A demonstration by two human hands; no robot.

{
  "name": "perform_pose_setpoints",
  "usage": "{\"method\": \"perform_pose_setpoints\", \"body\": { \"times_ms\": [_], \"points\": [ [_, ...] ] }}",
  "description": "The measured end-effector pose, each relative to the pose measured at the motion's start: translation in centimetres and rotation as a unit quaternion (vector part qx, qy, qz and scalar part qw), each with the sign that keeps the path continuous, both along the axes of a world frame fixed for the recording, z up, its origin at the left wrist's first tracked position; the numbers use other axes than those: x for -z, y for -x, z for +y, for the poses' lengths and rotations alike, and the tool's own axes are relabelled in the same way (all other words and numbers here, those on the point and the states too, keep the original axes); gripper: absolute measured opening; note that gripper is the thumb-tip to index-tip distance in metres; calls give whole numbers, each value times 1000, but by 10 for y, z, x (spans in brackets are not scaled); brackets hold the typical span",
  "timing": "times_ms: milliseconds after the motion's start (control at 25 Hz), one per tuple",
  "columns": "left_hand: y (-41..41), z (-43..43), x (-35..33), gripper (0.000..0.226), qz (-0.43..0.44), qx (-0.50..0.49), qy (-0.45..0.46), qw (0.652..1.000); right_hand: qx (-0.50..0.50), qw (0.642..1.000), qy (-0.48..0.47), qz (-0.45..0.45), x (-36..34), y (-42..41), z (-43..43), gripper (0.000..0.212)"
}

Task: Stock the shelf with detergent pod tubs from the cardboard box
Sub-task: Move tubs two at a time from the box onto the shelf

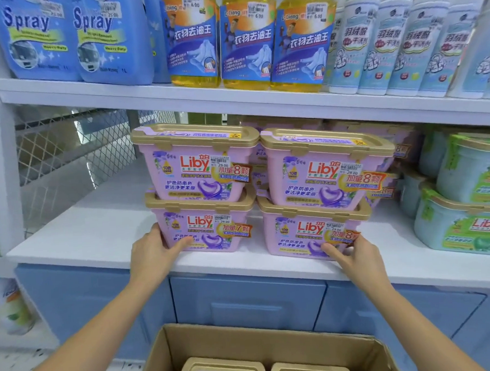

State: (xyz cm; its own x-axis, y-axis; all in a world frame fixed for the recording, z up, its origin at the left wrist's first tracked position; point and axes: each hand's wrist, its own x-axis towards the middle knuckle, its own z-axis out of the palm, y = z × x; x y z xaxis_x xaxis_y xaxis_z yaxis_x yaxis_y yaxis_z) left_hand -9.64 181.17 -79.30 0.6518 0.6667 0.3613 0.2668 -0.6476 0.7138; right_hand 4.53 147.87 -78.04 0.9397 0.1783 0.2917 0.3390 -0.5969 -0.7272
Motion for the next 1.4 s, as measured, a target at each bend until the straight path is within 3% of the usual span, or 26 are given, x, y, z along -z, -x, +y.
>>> {"method": "perform_pose_setpoints", "body": {
  "times_ms": [360,760,1400],
  "points": [
    [27,135,-9,49,44,41,34,998,-12,1000,-12,9,-1,26,123,35],
    [-1,236,-11,41,5,46,108,993,-4,1000,-20,2,1,9,240,35],
    [-67,294,0,50,30,14,56,998,-52,998,8,22,-1,-72,291,31]
  ]
}}
